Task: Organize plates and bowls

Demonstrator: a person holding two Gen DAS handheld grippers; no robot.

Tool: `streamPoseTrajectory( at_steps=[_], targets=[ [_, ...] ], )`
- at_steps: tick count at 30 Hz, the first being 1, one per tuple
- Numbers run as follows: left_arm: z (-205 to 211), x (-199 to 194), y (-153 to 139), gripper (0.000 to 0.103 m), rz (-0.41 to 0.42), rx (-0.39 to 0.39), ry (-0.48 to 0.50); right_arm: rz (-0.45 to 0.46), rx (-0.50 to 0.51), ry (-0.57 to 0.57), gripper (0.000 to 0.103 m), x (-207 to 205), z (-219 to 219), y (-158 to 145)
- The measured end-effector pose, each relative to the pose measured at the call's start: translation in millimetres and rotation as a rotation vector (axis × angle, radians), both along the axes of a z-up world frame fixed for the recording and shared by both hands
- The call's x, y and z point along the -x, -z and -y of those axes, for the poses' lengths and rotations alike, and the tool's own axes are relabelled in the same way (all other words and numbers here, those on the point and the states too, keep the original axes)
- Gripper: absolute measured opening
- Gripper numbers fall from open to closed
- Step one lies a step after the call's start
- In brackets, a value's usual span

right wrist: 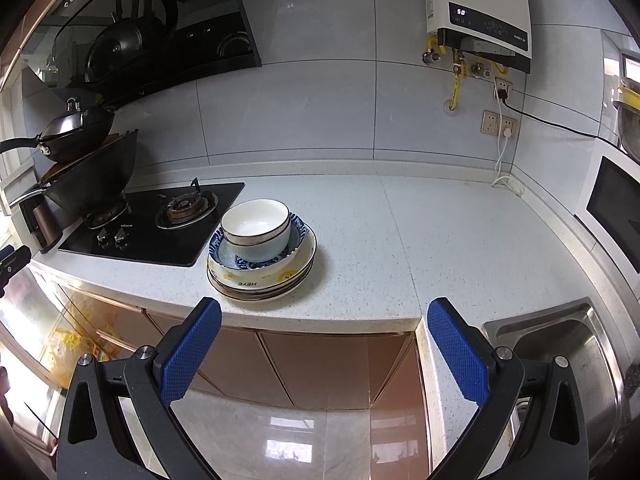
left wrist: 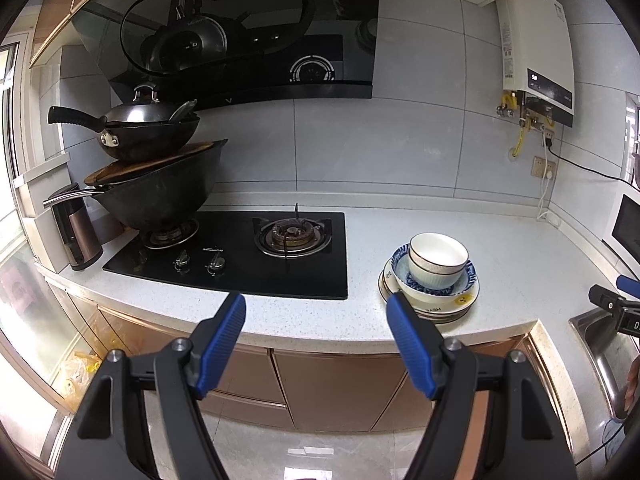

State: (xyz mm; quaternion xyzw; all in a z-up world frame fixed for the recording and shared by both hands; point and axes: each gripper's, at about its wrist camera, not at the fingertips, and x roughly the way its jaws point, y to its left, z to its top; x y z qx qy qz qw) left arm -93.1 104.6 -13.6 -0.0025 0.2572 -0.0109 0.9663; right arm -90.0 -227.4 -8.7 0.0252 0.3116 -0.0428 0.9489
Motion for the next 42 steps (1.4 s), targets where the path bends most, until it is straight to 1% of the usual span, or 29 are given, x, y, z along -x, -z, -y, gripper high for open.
streamPoseTrajectory(
  at_steps=[10, 13, 15, 26, 42],
  targets=[
    [0.7, 9.8, 1.4, 0.072, 0.000, 0.015, 0.015, 0.002, 0.010, -0.002, 0.102, 5.7, -1.3, -2.3],
    [4.4, 9.3, 3.6, 0.074, -0.024, -0.006, 0.021, 0.002, 0.008, -0.001, 0.102, 7.8, 0.6, -2.7],
    [6.2, 10.8, 4.5, 0.076, -0.021, -0.008, 0.021, 0.003, 0.010, 0.000, 0.102, 8.6, 1.1, -3.2],
    [5.5, 16.5, -2.5, 0.076, 0.020, 0.020, -0.003, 0.009, 0.009, 0.008, 0.102, 12.9, 5.7, -3.8],
    [11.1, 18.4, -3.5, 0.076, 0.014, 0.000, 0.013, 0.009, 0.012, 0.005, 0.102, 16.2, 7.8, -4.5]
  ],
)
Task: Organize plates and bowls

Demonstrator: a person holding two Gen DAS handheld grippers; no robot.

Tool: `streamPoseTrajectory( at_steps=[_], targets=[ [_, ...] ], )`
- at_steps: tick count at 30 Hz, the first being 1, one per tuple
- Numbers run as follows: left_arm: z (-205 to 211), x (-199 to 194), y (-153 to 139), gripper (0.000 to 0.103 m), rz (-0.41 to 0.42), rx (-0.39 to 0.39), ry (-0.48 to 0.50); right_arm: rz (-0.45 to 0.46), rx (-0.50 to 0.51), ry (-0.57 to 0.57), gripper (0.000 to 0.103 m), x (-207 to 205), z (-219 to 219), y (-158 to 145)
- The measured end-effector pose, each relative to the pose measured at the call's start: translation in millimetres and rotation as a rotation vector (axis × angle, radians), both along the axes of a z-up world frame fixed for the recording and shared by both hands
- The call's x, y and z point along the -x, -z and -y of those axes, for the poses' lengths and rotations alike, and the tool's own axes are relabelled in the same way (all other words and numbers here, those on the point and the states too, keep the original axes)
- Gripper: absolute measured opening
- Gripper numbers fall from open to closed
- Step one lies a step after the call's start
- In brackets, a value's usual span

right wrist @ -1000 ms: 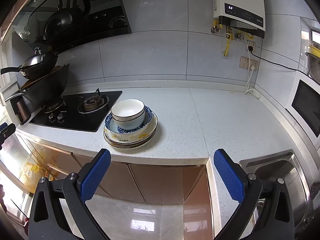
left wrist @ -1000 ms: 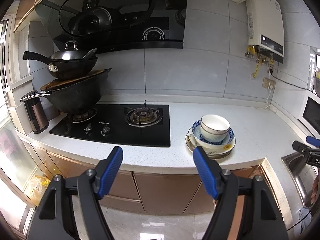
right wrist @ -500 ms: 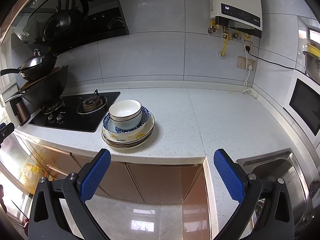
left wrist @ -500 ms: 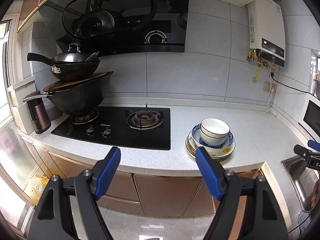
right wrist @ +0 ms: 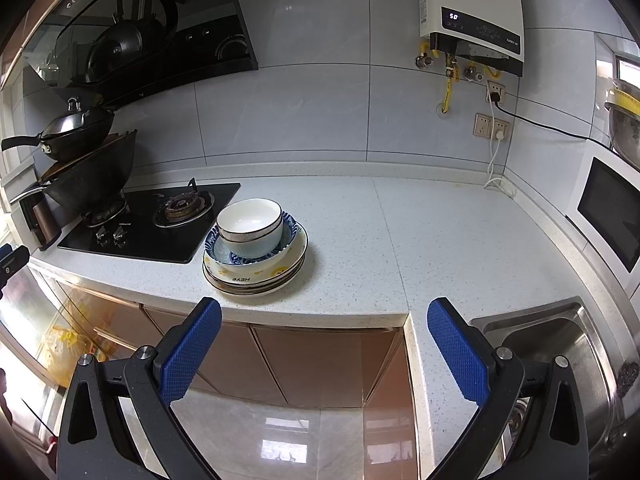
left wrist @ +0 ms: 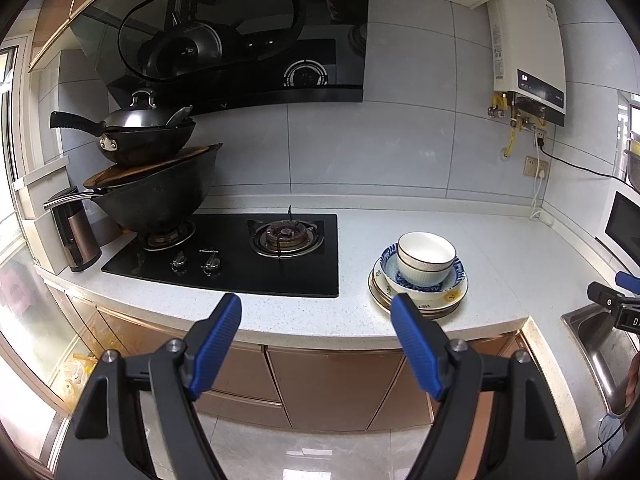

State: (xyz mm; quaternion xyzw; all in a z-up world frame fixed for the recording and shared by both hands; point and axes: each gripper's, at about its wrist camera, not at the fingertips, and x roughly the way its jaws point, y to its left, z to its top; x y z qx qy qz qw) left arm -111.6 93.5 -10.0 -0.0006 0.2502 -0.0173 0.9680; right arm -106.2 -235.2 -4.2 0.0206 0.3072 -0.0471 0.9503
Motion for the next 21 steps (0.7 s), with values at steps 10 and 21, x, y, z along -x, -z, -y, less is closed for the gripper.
streamPoseTrajectory(
  at_steps=[10, 21],
  targets=[
    [1.2, -0.6, 1.3, 0.076, 0.000, 0.001, 0.001, -0.003, 0.005, 0.000, 0.102, 0.5, -1.0, 0.9],
    [3.2, -3.4, 2.3, 0.076, 0.018, -0.011, -0.007, -0.008, 0.004, 0.002, 0.102, -0.7, -0.3, 2.8]
  ],
)
